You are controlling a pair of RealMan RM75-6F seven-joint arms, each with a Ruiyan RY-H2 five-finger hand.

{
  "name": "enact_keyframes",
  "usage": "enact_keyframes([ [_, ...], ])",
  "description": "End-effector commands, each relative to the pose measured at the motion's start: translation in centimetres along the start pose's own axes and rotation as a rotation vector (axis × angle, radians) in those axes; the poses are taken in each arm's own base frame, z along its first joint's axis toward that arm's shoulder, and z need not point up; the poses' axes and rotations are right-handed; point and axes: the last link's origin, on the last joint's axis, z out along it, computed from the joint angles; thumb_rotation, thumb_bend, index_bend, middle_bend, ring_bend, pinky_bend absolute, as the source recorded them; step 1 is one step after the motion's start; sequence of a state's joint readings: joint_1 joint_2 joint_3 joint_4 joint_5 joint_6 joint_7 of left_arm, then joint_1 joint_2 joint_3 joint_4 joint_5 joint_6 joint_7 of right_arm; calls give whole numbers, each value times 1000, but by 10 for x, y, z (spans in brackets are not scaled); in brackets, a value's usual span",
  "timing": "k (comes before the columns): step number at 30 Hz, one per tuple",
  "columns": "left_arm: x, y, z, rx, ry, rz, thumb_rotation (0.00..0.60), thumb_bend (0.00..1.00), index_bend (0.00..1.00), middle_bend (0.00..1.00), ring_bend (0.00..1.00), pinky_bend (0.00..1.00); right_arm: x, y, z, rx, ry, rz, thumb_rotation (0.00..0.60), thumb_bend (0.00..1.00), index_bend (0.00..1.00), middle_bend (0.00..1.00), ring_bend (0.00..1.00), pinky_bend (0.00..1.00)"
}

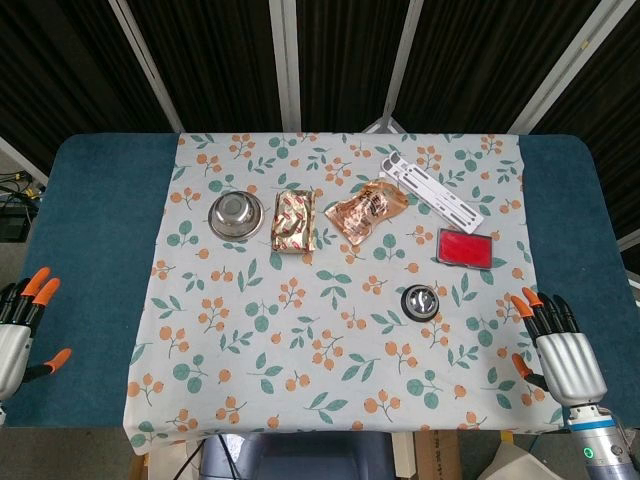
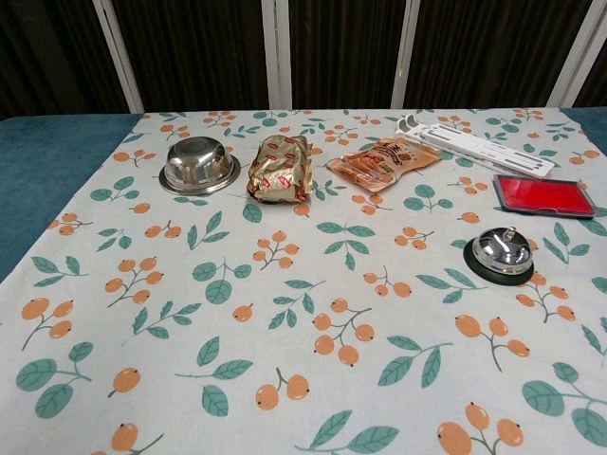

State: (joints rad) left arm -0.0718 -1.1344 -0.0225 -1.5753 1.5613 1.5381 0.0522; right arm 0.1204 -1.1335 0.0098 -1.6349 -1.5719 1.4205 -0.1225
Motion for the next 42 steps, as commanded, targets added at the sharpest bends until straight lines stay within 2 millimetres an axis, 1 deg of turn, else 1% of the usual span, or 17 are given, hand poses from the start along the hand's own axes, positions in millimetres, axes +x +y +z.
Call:
enact_keyframes([
  [1, 0, 0, 0, 0, -1, 0, 600, 75, 0, 0, 0, 0, 0, 0, 0, -1, -1, 0, 600, 362, 0, 0, 0, 0],
  [18, 1, 1, 0, -4, 8, -1, 600, 75, 0, 0, 0, 0, -3, -3, 0, 13, -11, 5, 600, 362, 0, 0, 0, 0],
  [23, 2, 2, 1, -8, 14, 0, 600, 76, 0, 0, 0, 0, -5, -9, 3, 30, -16, 2, 600, 362, 0, 0, 0, 0],
  [29, 2, 3, 0, -7, 15, -5, 600, 75, 0, 0, 0, 0, -10, -24, 12, 81, -28, 10, 600, 363, 0, 0, 0, 0],
  [30, 2, 3, 1, -8, 15, -5, 600, 75, 0, 0, 0, 0, -11, -28, 15, 92, -34, 13, 600, 386, 0, 0, 0, 0],
  [32, 2, 2, 1, -7, 16, -6, 600, 75, 0, 0, 0, 0, -15, -36, 21, 113, -51, 19, 600, 488, 0, 0, 0, 0],
  [34, 2, 3, 2, -8, 17, -8, 600, 76, 0, 0, 0, 0, -21, -47, 31, 139, -70, 29, 600, 658, 0, 0, 0, 0],
  [36, 2, 3, 2, -8, 18, -10, 600, 75, 0, 0, 0, 0, -25, -55, 39, 153, -82, 30, 600, 742, 0, 0, 0, 0],
  [38, 3, 3, 2, -7, 18, -12, 600, 75, 0, 0, 0, 0, -31, -64, 47, 163, -95, 24, 600, 770, 0, 0, 0, 0],
  [42, 2, 2, 3, -3, 15, -14, 600, 75, 0, 0, 0, 0, -44, -79, 64, 159, -123, 9, 600, 786, 0, 0, 0, 0],
])
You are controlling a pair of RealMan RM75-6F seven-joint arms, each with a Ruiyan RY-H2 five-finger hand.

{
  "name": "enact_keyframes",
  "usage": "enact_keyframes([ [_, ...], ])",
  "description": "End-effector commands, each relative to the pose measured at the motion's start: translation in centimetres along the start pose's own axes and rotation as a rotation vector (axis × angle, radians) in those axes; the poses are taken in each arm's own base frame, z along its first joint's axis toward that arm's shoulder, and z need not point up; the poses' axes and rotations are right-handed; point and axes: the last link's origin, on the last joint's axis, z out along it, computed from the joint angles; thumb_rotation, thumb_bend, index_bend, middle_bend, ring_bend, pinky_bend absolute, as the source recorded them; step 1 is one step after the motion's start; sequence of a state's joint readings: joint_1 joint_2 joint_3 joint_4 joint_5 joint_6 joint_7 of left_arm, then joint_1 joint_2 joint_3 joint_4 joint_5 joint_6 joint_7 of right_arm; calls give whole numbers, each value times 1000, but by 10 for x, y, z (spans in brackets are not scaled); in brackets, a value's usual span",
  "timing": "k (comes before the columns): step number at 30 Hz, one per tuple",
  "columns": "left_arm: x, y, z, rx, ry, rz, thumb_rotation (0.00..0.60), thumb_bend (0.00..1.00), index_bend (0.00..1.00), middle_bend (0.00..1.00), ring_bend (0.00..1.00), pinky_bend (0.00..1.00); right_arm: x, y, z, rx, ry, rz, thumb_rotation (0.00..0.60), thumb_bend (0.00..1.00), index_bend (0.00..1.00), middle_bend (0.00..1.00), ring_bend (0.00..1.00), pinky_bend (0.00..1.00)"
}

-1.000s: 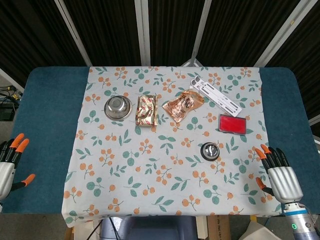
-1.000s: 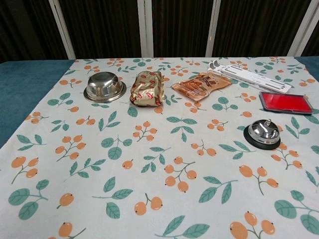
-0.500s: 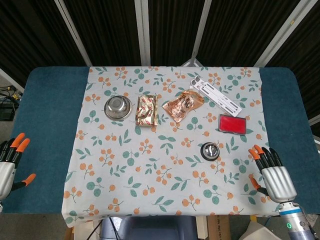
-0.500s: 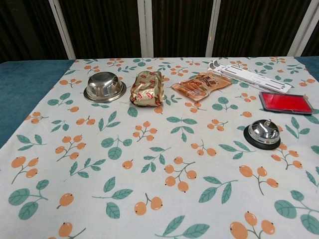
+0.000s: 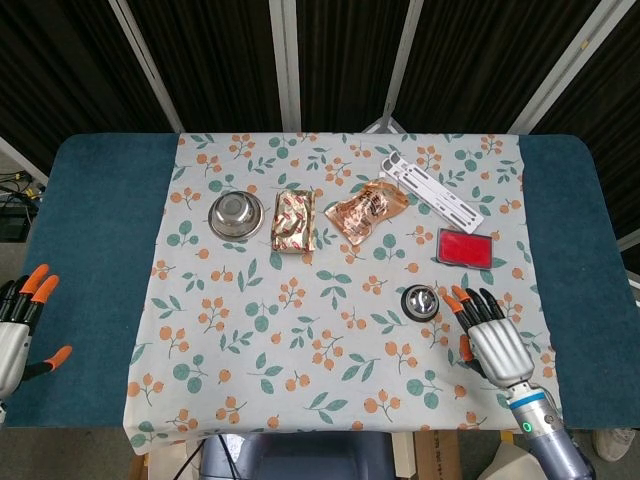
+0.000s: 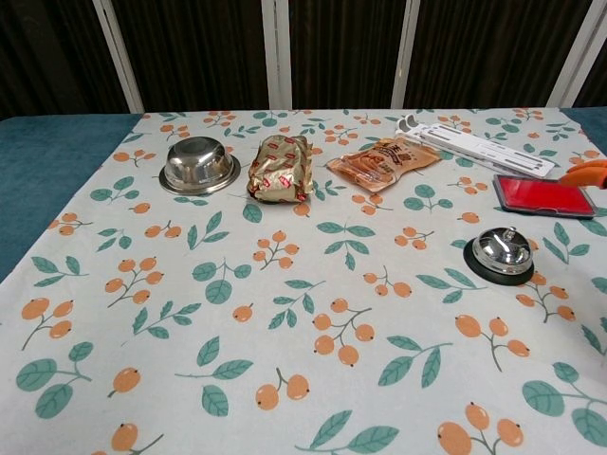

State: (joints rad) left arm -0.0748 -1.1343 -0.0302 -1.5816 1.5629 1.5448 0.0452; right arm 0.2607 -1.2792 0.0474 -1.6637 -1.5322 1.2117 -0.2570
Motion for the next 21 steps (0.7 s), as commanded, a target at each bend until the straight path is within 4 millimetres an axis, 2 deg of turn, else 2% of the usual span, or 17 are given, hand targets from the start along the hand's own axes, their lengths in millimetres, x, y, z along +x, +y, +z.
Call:
enact_keyframes([
  [1, 0, 0, 1, 2, -2, -2, 600, 75, 0, 0, 0, 0, -11, -12, 22, -8, -24, -6, 600, 795, 0, 0, 0, 0],
  [11, 0, 0, 1, 1, -10, -8, 600, 76, 0, 0, 0, 0, -37, -22, 54, -88, -74, 28, 600, 823, 0, 0, 0, 0],
  [15, 0, 1, 2, -2, -8, -8, 600, 75, 0, 0, 0, 0, -45, -26, 56, -96, -100, 42, 600, 823, 0, 0, 0, 0],
  [21, -1, 1, 2, 1, -13, -6, 600, 76, 0, 0, 0, 0, -65, -40, 47, -53, -175, 5, 600, 823, 0, 0, 0, 0],
])
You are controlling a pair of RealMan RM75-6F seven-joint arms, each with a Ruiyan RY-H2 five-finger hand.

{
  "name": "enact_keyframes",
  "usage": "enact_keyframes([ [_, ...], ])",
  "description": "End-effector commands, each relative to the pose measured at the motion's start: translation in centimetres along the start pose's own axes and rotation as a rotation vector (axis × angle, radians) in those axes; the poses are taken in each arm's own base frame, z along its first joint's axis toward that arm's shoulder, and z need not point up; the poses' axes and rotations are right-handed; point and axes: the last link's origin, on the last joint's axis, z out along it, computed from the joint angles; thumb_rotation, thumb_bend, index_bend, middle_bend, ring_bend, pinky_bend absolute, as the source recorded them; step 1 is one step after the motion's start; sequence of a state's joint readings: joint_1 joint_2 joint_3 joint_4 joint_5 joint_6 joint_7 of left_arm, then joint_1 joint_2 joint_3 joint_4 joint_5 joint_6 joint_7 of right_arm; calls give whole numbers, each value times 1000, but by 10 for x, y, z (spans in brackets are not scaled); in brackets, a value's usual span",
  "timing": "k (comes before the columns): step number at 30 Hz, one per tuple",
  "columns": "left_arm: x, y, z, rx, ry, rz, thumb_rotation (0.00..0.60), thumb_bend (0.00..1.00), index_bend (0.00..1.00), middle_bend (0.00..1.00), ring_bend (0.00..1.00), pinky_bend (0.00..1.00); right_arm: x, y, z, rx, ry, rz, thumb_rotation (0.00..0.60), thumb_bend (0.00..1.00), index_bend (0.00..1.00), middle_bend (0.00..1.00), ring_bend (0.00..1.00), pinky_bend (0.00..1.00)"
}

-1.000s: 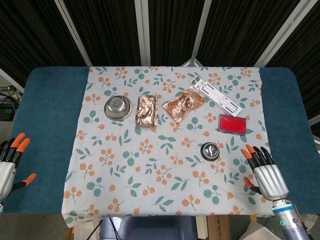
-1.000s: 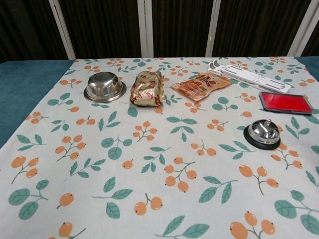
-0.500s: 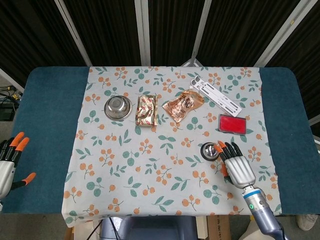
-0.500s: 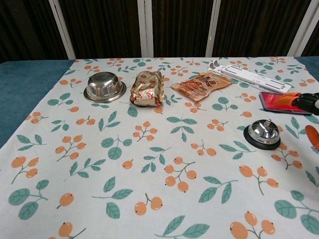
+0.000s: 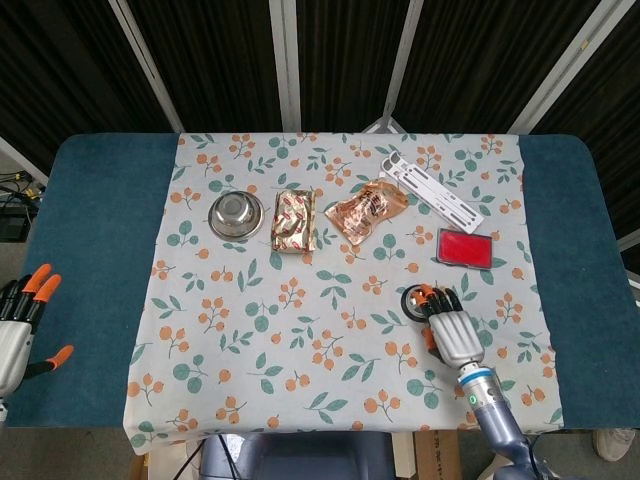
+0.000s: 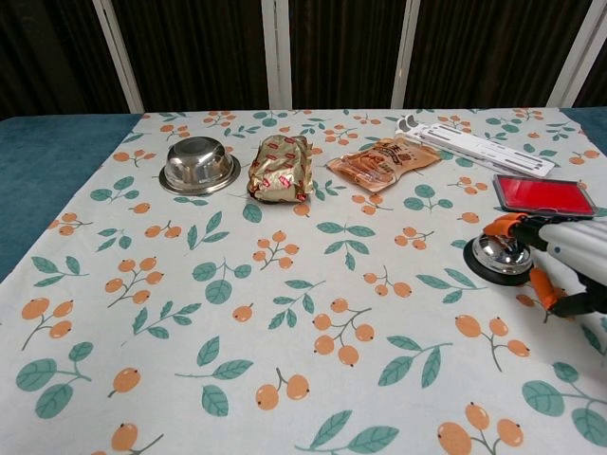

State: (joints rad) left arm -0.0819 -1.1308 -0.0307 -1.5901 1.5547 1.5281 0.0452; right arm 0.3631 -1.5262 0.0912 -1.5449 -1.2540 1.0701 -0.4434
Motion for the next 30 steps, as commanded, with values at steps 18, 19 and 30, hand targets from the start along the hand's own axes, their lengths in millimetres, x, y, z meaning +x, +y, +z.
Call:
enact_keyframes([
  [18, 0, -1, 0, 1, 9, -1, 600, 75, 0, 0, 0, 0, 56, -24, 6, 54, 171, 40, 600, 823, 0, 0, 0, 0],
  [19, 0, -1, 0, 2, 9, -1, 600, 75, 0, 0, 0, 0, 66, -23, 4, 51, 195, 52, 600, 823, 0, 0, 0, 0],
  [30, 0, -1, -2, -4, 8, 13, 600, 75, 0, 0, 0, 0, 98, 39, -60, -25, 244, -35, 600, 577, 0, 0, 0, 0],
])
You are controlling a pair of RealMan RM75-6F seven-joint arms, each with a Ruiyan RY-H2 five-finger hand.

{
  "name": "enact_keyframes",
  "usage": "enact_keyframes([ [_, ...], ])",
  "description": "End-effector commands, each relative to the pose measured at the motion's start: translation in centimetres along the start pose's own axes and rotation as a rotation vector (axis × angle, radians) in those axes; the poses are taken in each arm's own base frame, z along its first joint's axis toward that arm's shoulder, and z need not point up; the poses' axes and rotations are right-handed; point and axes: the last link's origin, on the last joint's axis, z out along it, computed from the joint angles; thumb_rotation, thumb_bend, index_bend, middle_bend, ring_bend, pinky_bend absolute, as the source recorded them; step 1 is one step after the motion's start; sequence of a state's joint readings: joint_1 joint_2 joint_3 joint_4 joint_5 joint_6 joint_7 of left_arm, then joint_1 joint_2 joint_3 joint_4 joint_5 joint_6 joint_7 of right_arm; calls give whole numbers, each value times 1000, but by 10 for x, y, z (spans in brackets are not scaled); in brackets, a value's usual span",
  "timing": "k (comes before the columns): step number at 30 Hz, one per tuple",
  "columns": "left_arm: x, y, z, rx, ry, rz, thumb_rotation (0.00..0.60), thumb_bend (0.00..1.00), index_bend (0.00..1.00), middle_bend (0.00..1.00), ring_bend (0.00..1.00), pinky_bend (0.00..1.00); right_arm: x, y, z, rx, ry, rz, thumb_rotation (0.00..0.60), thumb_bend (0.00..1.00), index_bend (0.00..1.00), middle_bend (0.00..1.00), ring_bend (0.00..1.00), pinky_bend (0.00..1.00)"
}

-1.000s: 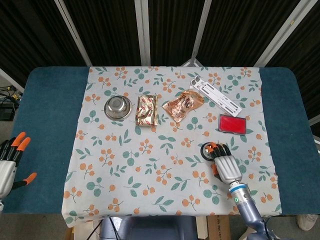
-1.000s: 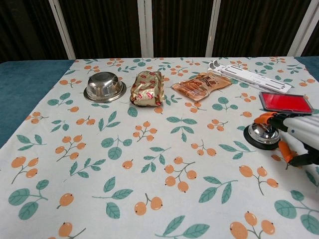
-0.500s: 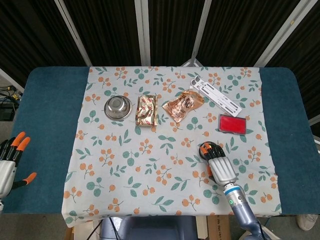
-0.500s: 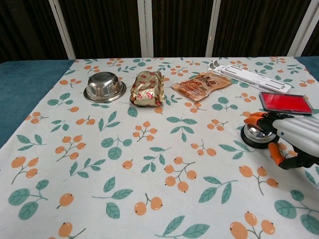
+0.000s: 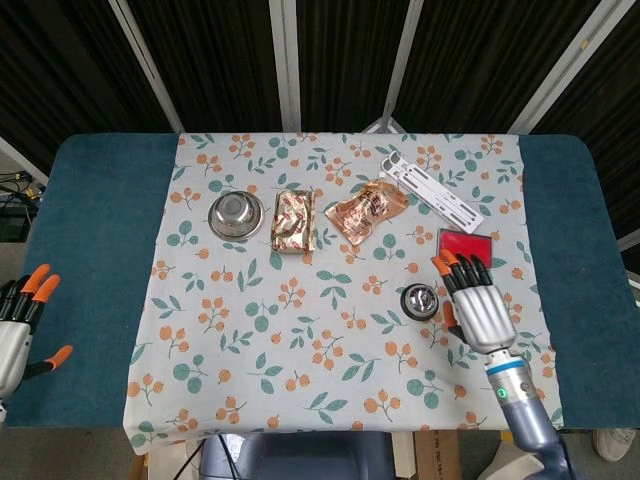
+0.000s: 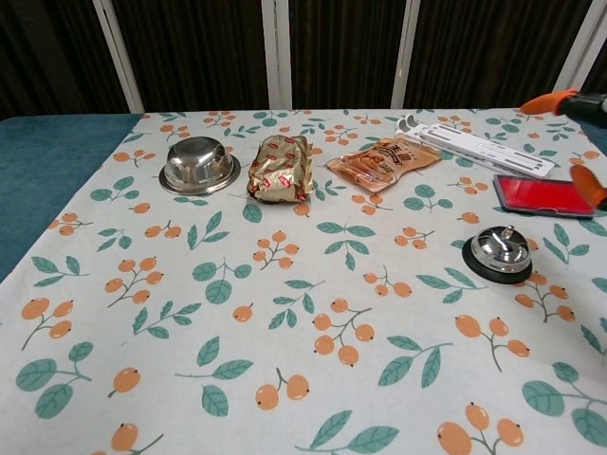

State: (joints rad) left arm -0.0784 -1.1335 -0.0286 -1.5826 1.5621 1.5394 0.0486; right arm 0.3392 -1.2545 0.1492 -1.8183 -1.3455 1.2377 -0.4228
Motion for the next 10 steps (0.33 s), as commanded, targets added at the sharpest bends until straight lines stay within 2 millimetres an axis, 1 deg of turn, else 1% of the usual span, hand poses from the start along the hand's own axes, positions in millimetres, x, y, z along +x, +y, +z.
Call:
enact_keyframes([
  [1, 0, 0, -1, -1, 1, 7, 600, 75, 0, 0, 0, 0, 7, 27, -37, -35, 3, -31, 600, 563, 0, 0, 0, 0],
  [2, -1, -1, -1, -2, 1, 11, 600, 75, 0, 0, 0, 0, 7, 40, -51, -63, 0, -38, 600, 556, 0, 0, 0, 0],
  [4, -1, -1, -2, -3, 0, 17, 600, 75, 0, 0, 0, 0, 5, 57, -74, -74, 13, -54, 600, 522, 0, 0, 0, 0],
  [7, -2, -1, -4, -2, -8, 15, 600, 55, 0, 0, 0, 0, 2, 73, -92, -97, 18, -81, 600, 471, 0, 0, 0, 0],
  [8, -1, -2, -4, -2, -9, 12, 600, 48, 0, 0, 0, 0, 2, 76, -96, -102, 25, -78, 600, 467, 0, 0, 0, 0],
  [10, 0, -2, -5, -5, -5, 13, 600, 41, 0, 0, 0, 0, 0, 77, -99, -104, 32, -50, 600, 465, 0, 0, 0, 0],
])
